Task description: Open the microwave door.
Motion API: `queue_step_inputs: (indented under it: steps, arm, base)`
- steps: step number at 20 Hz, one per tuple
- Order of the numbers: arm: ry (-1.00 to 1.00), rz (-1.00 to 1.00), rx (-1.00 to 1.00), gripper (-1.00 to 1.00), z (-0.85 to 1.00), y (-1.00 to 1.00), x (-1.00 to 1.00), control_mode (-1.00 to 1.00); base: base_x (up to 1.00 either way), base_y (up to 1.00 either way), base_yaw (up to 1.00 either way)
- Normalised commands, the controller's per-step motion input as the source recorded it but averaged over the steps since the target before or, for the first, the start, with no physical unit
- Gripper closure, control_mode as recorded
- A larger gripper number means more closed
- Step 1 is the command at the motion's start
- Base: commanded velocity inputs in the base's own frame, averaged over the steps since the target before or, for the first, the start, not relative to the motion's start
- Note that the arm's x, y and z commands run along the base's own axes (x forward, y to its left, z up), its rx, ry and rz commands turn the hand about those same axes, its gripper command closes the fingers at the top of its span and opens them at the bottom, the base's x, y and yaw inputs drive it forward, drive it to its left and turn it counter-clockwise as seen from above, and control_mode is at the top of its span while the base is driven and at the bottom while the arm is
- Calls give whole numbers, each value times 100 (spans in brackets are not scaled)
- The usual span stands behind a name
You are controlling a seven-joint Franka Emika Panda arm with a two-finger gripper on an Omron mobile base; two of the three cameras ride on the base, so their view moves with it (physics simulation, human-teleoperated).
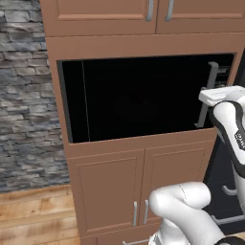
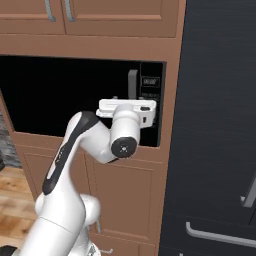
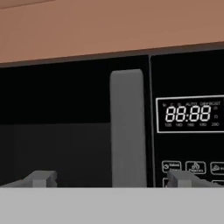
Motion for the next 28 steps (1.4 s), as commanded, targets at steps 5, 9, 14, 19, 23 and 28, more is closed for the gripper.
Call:
queue_step_inputs:
  steps: [5,9,14,19,23,28]
  arm:
    - [0,0,0,-100,-8,-16,27,-100]
    - [0,0,0,-100,-4,-16,26,-100]
    - [0,0,0,-100,-3,-6,30,-100]
    - [0,0,0,100,0,0,9,-100]
    - [0,0,0,100,0,0,0,-100]
    - [0,0,0,100,0,0,0,-100]
  base:
    - [0,0,0]
    - [0,0,0]
    - [0,0,0]
    - [0,0,0]
    - [0,0,0]
    - [0,0,0]
